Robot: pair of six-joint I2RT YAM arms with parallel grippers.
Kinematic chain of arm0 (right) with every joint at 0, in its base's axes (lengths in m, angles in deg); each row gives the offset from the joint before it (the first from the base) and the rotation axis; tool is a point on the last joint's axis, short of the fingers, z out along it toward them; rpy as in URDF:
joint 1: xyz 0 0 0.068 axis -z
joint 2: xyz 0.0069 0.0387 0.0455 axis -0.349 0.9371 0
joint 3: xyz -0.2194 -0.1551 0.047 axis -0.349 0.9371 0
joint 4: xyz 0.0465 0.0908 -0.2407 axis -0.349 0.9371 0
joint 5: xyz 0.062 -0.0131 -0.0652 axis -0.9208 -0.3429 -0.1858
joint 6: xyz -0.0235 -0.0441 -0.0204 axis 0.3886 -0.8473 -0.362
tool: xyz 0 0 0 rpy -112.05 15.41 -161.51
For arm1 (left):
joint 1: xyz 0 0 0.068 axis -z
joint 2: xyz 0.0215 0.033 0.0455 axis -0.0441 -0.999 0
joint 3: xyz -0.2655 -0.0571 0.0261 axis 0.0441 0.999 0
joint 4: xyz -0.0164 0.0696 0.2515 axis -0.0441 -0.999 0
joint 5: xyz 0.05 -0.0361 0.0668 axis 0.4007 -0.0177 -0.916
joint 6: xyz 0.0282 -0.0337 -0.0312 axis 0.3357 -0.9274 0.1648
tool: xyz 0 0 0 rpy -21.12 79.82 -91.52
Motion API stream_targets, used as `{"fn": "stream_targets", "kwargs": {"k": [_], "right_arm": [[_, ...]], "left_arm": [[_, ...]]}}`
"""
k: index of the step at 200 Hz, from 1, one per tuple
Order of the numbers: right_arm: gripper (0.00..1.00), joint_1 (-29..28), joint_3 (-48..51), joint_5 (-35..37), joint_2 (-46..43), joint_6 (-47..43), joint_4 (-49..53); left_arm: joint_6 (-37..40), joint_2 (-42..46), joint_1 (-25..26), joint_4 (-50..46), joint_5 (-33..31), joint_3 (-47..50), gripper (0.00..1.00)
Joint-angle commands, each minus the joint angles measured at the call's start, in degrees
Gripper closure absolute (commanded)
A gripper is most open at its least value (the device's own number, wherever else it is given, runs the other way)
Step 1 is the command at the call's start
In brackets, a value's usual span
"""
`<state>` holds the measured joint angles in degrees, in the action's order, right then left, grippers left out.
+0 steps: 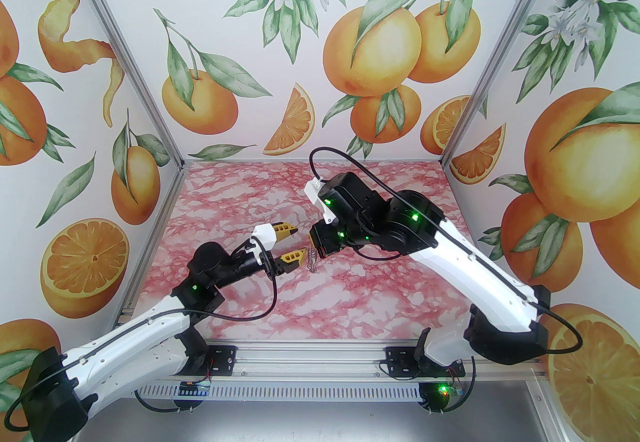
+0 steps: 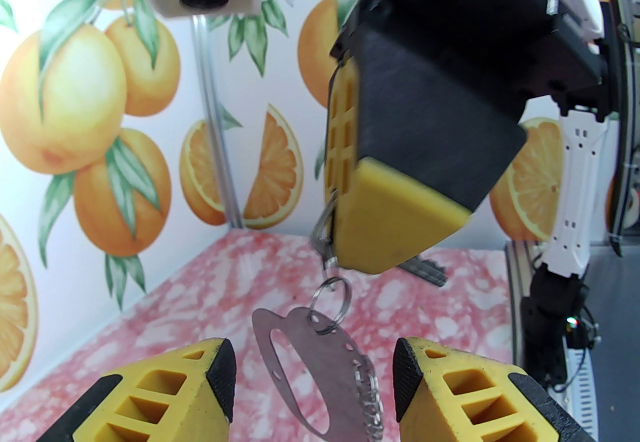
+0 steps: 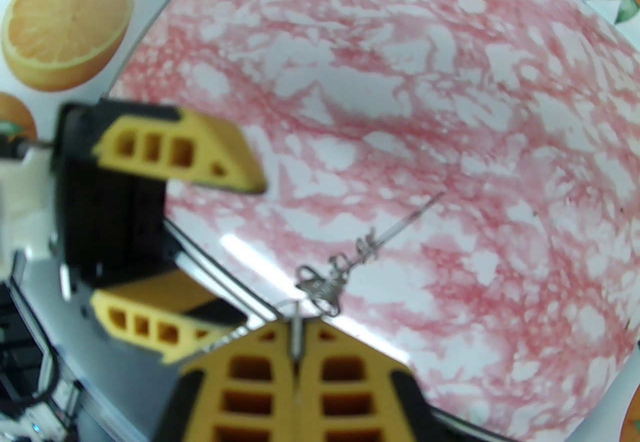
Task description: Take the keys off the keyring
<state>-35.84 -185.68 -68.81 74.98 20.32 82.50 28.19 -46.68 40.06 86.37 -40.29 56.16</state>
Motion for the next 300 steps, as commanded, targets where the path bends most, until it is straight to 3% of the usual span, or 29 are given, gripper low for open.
{"fn": "stream_targets", "kwargs": {"k": [1, 49, 87, 177, 300], "right_arm": [[1.00, 1.13, 1.30, -2.56, -2.20, -4.22, -2.55], [1.00, 1.44, 3.93, -3.86, -3.49, -6.27, -4.45], [1.00, 1.49, 5.89, -4.73, -4.37, -7.01, -6.41], [1.00, 1.45, 7.85, -5.86, -6.12, -7.70, -9.04], [1.00, 2.13, 10.86, -5.05, -8.32, -9.38, -11.15]], "left_arm": [[-3.01, -1.57, -0.60, 0.45, 4.76, -2.43, 0.50], [-5.36, -3.94, -0.70, 5.99, 7.63, -2.26, 0.58], [-5.76, -5.60, -0.76, 8.10, 6.26, -2.70, 0.65], [-6.48, -7.48, -0.81, 10.91, 8.60, -2.32, 0.70], [-8.82, -10.30, -0.75, 14.84, 12.60, -2.69, 0.85]]}}
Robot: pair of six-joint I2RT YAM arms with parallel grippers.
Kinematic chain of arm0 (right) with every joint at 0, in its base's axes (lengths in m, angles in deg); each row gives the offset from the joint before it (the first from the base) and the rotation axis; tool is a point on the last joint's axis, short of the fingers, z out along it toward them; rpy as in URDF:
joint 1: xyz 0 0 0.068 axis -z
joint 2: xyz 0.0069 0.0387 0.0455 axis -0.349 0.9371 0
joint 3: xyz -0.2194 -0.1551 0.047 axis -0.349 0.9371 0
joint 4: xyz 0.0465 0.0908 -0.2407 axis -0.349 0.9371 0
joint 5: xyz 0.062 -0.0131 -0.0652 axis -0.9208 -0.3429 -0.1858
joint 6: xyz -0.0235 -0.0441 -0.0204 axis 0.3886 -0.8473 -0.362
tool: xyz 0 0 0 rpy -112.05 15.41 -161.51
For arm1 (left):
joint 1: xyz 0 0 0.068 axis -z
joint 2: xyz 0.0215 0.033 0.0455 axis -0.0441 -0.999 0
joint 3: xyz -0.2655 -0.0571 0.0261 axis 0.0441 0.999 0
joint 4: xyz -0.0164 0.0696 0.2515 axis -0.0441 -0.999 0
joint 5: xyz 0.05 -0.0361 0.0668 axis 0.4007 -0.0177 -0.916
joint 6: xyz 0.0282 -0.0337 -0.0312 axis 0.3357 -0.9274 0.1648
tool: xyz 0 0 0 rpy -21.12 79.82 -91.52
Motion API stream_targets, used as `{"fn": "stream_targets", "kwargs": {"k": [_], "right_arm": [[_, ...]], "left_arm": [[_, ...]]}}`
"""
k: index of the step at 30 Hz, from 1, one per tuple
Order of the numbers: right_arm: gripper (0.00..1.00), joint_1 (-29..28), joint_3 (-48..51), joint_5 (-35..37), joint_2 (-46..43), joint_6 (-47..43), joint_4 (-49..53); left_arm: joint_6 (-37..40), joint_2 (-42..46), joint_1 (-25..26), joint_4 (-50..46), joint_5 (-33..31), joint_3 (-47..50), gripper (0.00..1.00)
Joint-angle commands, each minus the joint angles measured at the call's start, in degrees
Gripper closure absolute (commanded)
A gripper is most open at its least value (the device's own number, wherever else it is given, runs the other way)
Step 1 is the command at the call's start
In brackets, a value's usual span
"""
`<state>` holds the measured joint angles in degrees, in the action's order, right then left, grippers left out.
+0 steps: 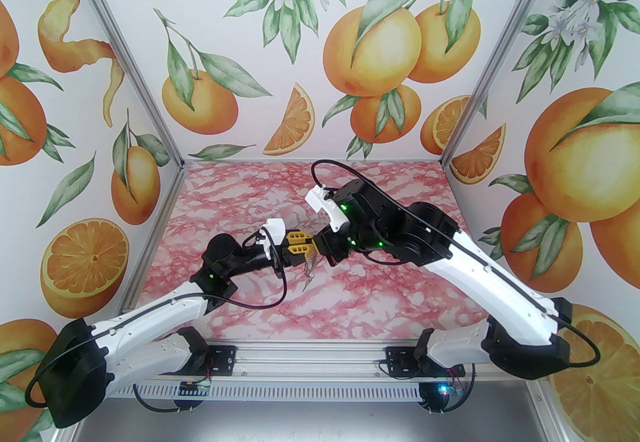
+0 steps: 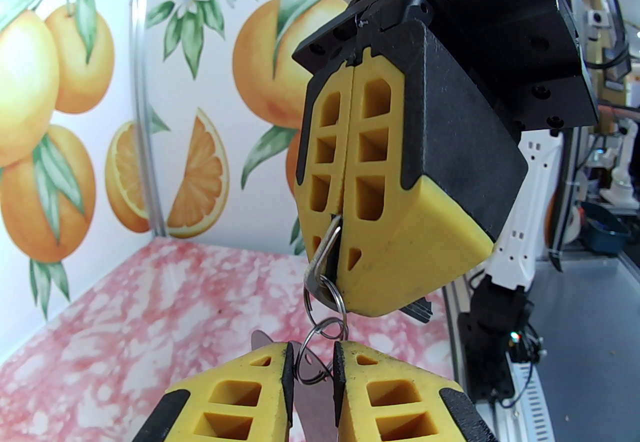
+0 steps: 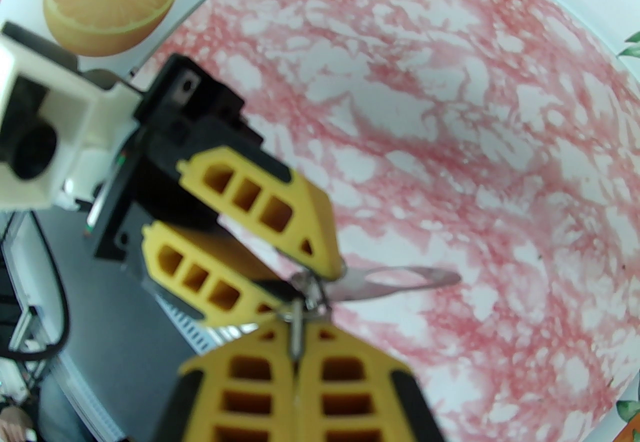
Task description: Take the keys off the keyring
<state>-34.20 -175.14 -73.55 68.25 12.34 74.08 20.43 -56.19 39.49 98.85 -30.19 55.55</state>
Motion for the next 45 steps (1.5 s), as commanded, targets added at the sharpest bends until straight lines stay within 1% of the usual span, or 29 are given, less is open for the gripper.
{"fn": "stream_targets", "kwargs": {"k": [1, 10, 12, 22, 24, 26, 29, 35, 38, 44, 45], "right_arm": [[1.00, 0.49, 0.31, -0.29, -1.59, -1.41, -2.73], [1.00, 1.00, 2.23, -1.06, -2.88, -2.20, -4.07], [1.00, 1.08, 2.56, -1.68, -3.19, -2.28, -4.59], [1.00, 1.23, 3.13, -2.70, -3.46, -2.46, -5.34], [1.00, 1.26, 3.37, -2.62, -3.80, -2.53, -5.55], [1.00, 1.33, 3.63, -2.40, -4.16, -2.59, -5.78], [1.00, 1.37, 4.28, -1.94, -4.96, -2.90, -6.07], [1.00, 2.11, 8.55, -1.90, -8.07, -3.38, -9.05], [1.00, 2.81, 11.71, -2.59, -10.07, -4.08, -11.38], [1.00, 4.69, 21.53, -6.78, -16.35, -6.65, -19.50], [1.00, 4.85, 23.70, -8.39, -17.49, -7.56, -21.40]], "left_arm": [[-1.09, -0.84, -0.18, 2.27, 2.51, -2.08, 0.85], [-0.76, -1.15, -0.15, 1.90, 0.79, -2.39, 0.88], [-0.85, -1.36, -0.17, 2.12, 0.31, -2.43, 0.84], [-1.55, -3.62, -0.17, 5.74, 0.69, -2.93, 0.82], [-1.38, -4.09, -0.17, 6.34, 2.32, -3.13, 0.85], [-0.96, -3.65, -0.17, 6.25, 1.80, -2.57, 0.86], [0.10, -2.72, -0.18, 4.88, 1.14, -2.37, 0.90], [3.96, 0.89, -0.15, -4.95, 0.27, -4.20, 0.97], [6.17, 2.59, -0.07, -14.73, -0.15, -7.46, 1.00], [13.18, 4.90, 0.95, -36.44, -3.56, -16.30, 1.00], [14.48, 4.66, 1.49, -40.92, -4.21, -18.48, 1.00]]}}
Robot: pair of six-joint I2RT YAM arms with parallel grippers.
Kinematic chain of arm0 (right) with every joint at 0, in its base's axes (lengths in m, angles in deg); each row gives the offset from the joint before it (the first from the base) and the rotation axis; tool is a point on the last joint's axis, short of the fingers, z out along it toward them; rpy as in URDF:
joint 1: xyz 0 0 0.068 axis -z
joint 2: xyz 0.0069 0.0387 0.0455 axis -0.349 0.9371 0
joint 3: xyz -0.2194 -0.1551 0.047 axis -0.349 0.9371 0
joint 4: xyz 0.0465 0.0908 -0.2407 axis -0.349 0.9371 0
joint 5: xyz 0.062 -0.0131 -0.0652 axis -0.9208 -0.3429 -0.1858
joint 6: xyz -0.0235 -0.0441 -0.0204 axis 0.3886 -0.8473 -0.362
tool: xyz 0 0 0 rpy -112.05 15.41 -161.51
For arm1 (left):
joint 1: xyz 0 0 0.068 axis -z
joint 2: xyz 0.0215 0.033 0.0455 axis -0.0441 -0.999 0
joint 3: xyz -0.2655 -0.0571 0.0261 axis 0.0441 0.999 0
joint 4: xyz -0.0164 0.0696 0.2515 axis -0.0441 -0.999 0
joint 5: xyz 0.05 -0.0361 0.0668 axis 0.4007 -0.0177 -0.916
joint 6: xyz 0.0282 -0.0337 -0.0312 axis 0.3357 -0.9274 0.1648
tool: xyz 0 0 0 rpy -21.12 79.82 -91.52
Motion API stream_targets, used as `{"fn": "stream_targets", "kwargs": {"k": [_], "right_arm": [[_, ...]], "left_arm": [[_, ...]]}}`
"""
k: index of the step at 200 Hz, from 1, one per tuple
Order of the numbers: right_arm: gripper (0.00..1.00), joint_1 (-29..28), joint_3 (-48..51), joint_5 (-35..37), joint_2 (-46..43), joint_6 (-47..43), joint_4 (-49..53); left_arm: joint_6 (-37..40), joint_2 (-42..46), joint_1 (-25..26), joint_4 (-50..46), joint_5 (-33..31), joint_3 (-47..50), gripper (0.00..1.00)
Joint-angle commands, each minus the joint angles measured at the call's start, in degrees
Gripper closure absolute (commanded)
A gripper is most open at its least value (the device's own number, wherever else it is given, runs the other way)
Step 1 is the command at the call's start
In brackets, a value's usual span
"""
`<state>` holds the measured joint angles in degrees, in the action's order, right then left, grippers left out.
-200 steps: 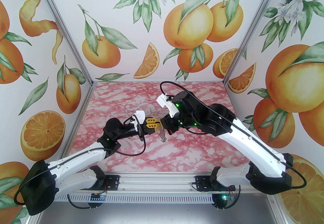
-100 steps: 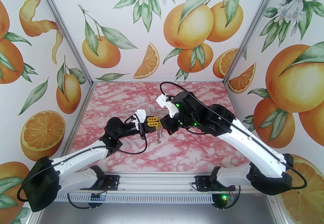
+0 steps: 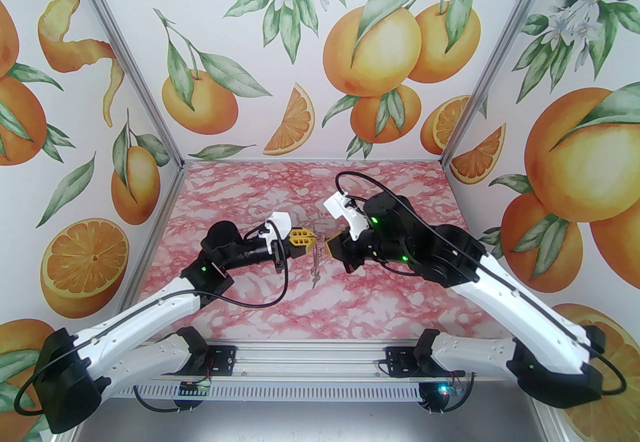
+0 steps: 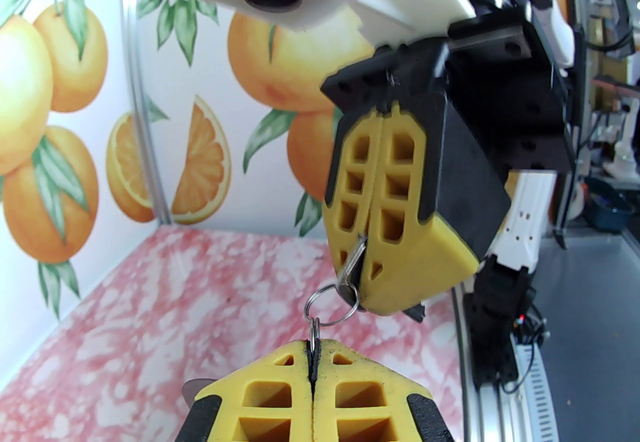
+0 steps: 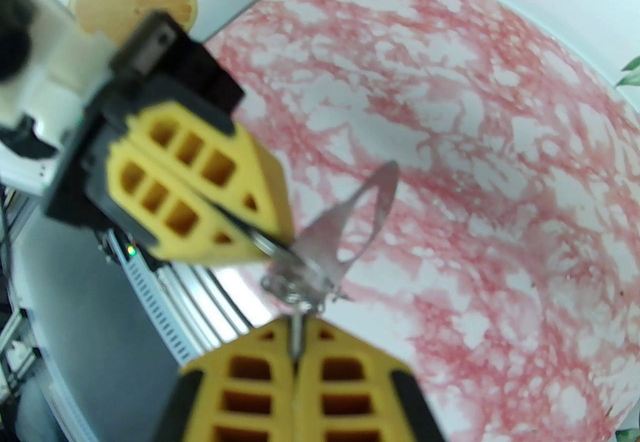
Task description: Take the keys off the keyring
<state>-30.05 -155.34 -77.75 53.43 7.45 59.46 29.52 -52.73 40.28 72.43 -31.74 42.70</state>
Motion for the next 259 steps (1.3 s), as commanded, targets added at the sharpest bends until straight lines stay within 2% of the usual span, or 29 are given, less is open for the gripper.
{"fn": "stream_targets", "kwargs": {"k": [1, 24, 49, 76, 99, 112, 145, 181, 214, 259], "right_arm": [[1.00, 0.69, 5.41, -5.35, -3.46, -3.35, -8.26], [0.99, 0.73, 11.13, -7.93, -6.41, -5.64, -13.69], [0.94, 0.88, 15.20, -6.44, -9.25, -8.89, -16.73], [0.80, 1.91, 19.38, -10.22, -13.57, -12.82, -21.86], [0.80, 3.58, 21.73, -10.82, -15.51, -17.03, -25.35], [0.80, 5.62, 22.05, -14.65, -15.13, -19.13, -26.42], [0.79, 9.64, 24.86, -24.16, -13.11, -23.98, -32.43], [0.69, 10.92, 26.96, -30.32, -11.64, -26.17, -36.57], [0.60, 11.02, 28.65, -30.94, -11.30, -27.20, -39.17], [0.58, 11.38, 28.89, -30.59, -9.66, -26.92, -42.54]], "left_arm": [[6.85, 0.72, 1.26, -18.71, -3.36, -7.88, 1.00], [9.69, -1.90, 3.21, -30.15, -6.68, -14.51, 1.00], [11.44, -4.18, 4.98, -39.83, -8.55, -20.82, 1.00], [13.04, -7.38, 6.71, -49.70, -12.33, -27.38, 1.00], [13.96, -9.29, 7.37, -54.50, -13.83, -30.90, 1.00], [15.00, -10.16, 7.75, -57.07, -14.86, -32.97, 1.00], [17.26, -10.48, 8.43, -58.07, -14.15, -34.83, 1.00], [19.71, -11.03, 8.52, -60.57, -15.22, -36.65, 1.00], [20.62, -11.23, 8.59, -60.67, -14.44, -37.43, 1.00], [21.62, -12.50, 8.91, -61.12, -13.70, -38.79, 1.00]]}}
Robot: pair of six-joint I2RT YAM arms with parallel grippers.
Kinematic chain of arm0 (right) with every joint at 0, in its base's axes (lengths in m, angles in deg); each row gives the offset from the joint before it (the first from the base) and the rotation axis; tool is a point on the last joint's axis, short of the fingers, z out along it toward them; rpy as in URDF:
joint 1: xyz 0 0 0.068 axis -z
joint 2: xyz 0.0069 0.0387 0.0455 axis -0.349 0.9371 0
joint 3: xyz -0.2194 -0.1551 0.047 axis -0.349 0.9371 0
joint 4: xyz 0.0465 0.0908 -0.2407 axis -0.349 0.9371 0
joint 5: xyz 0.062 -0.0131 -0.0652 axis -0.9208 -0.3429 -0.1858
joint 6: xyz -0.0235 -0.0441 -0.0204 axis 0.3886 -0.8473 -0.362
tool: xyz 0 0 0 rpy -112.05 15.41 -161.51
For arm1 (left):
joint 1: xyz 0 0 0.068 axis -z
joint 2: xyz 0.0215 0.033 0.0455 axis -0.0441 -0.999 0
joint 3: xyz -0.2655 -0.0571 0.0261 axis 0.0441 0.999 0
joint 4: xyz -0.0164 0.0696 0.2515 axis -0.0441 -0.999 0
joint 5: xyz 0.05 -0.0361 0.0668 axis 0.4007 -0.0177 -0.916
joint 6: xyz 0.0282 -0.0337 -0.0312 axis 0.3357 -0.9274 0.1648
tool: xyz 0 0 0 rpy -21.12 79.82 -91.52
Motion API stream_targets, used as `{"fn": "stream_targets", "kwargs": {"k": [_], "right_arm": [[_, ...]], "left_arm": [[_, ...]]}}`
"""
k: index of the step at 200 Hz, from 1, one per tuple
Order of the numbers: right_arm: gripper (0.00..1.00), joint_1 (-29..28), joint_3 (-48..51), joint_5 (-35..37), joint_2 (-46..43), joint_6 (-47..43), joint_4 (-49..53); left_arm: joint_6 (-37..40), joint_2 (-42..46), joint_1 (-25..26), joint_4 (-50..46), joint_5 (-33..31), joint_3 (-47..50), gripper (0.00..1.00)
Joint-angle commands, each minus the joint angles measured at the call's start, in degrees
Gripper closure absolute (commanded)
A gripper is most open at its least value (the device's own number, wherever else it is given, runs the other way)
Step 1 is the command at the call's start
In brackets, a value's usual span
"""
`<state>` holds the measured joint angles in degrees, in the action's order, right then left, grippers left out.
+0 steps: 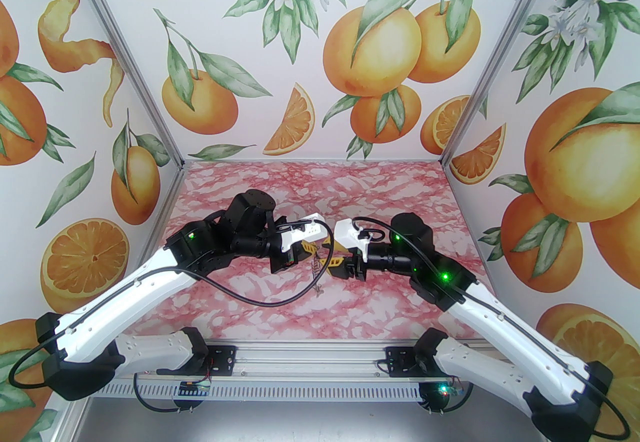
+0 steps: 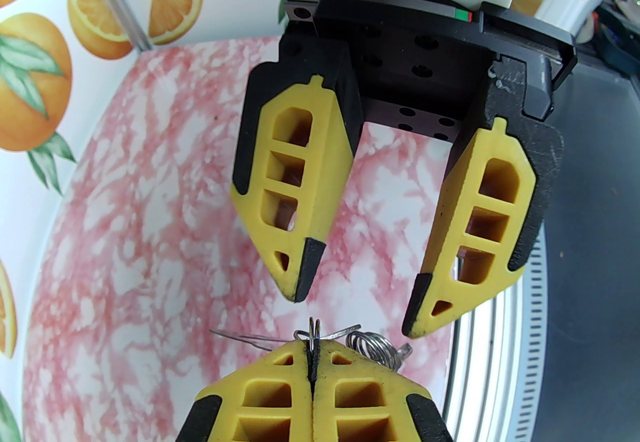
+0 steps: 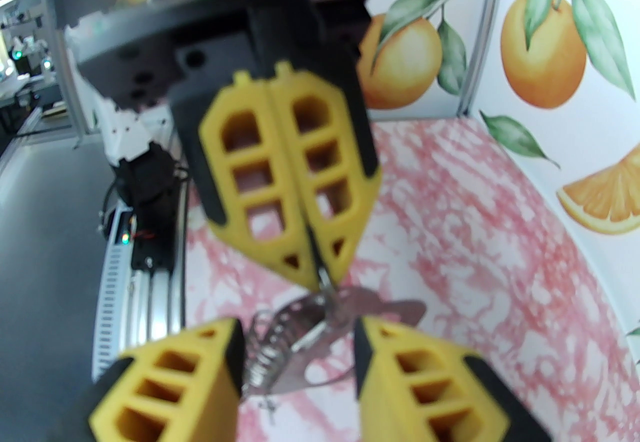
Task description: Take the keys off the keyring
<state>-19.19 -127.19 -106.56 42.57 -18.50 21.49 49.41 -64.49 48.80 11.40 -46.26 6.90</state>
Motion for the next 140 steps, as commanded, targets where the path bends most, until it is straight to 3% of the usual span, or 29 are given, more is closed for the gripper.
{"fn": "stream_targets", "kwargs": {"k": [1, 68, 102, 140], "right_arm": [[0.58, 0.51, 0.67, -1.80, 1.26, -0.94, -4.56], [0.77, 0.77, -1.22, -2.36, 2.78, -2.48, -1.91], [0.74, 0.98, -2.17, -0.65, 1.49, -2.81, 0.15], [0.79, 1.95, -2.21, 0.00, 0.89, -3.55, 0.64]], "left_arm": [[1.73, -0.71, 0.37, -0.05, 0.86, -3.00, 1.00], [2.75, -1.55, 0.70, -1.18, 2.13, -4.42, 1.00], [3.39, -1.21, 0.63, -2.04, 1.75, -4.32, 1.00], [3.83, -0.73, 0.66, -1.80, 1.65, -3.97, 1.00]]}}
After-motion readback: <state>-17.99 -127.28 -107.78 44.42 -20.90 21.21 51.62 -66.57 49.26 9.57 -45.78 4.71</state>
